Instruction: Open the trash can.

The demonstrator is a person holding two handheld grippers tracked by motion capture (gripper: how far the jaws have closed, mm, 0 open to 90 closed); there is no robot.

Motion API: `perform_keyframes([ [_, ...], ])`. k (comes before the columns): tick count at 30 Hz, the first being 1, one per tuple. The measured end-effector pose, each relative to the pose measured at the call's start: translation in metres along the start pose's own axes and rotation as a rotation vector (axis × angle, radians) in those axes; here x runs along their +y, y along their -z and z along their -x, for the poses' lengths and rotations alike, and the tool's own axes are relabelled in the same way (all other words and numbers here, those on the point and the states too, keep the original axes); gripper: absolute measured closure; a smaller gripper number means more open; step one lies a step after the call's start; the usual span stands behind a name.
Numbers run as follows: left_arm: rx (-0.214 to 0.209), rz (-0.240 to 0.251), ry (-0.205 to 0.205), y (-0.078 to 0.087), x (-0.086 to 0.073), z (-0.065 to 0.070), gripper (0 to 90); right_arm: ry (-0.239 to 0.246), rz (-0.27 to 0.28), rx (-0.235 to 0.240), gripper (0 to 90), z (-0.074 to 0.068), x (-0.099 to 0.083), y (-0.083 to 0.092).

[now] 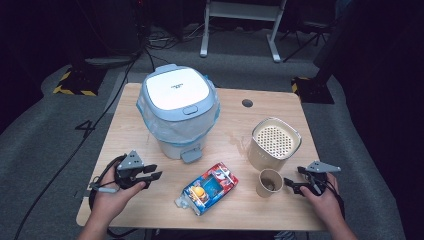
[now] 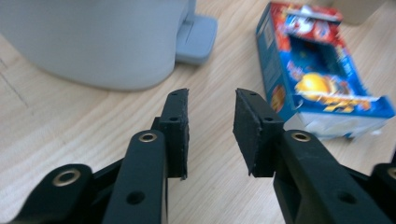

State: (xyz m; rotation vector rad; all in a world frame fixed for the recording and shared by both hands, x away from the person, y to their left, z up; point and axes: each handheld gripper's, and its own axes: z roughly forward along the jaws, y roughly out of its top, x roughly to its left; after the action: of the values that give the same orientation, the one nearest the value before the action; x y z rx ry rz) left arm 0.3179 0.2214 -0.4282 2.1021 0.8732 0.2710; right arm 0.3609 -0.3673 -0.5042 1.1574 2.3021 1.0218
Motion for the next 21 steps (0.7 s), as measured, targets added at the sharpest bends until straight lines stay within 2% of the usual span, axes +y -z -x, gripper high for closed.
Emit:
perform_keyframes([
  [2, -0.003, 0.002, -0.009, 0.002, 0.004, 0.000, 67.6, 0.000, 0.000, 0.001, 20.0, 0.000, 0.000, 0.000],
  [4, -0.017, 0.009, -0.018, 0.009, 0.014, 0.001, 70.1, -0.001, 0.000, 0.001, 20.0, 0.000, 0.000, 0.000],
  [7, -0.028, 0.037, -0.035, 0.017, 0.028, 0.001, 72.9, -0.001, 0.001, 0.000, 20.1, 0.000, 0.000, 0.000],
  [8, -0.028, 0.037, -0.035, 0.017, 0.028, 0.001, 73.5, -0.001, 0.001, 0.000, 20.1, 0.000, 0.000, 0.000],
  [9, -0.035, 0.049, -0.039, 0.022, 0.037, 0.000, 74.1, -0.001, 0.002, -0.001, 20.7, 0.000, 0.000, 0.000],
  [10, -0.035, 0.049, -0.039, 0.022, 0.037, 0.000, 74.9, -0.001, 0.002, -0.001, 20.7, 0.000, 0.000, 0.000],
  [13, -0.037, 0.080, -0.057, 0.027, 0.051, 0.000, 76.3, -0.008, 0.006, -0.007, 24.0, 0.001, 0.000, 0.001],
  [17, -0.036, 0.139, -0.073, 0.033, 0.067, 0.001, 78.7, -0.010, 0.008, -0.007, 25.6, 0.001, 0.000, 0.001],
  [18, -0.036, 0.139, -0.073, 0.033, 0.067, 0.001, 79.5, -0.010, 0.008, -0.007, 25.6, 0.001, 0.000, 0.001],
  [20, -0.039, 0.184, -0.074, 0.038, 0.075, 0.002, 82.4, -0.008, 0.009, -0.007, 25.8, 0.001, 0.000, 0.001],
  [21, -0.042, 0.220, -0.080, 0.042, 0.084, 0.002, 84.0, -0.007, 0.009, -0.007, 26.0, 0.001, 0.000, 0.001],
])
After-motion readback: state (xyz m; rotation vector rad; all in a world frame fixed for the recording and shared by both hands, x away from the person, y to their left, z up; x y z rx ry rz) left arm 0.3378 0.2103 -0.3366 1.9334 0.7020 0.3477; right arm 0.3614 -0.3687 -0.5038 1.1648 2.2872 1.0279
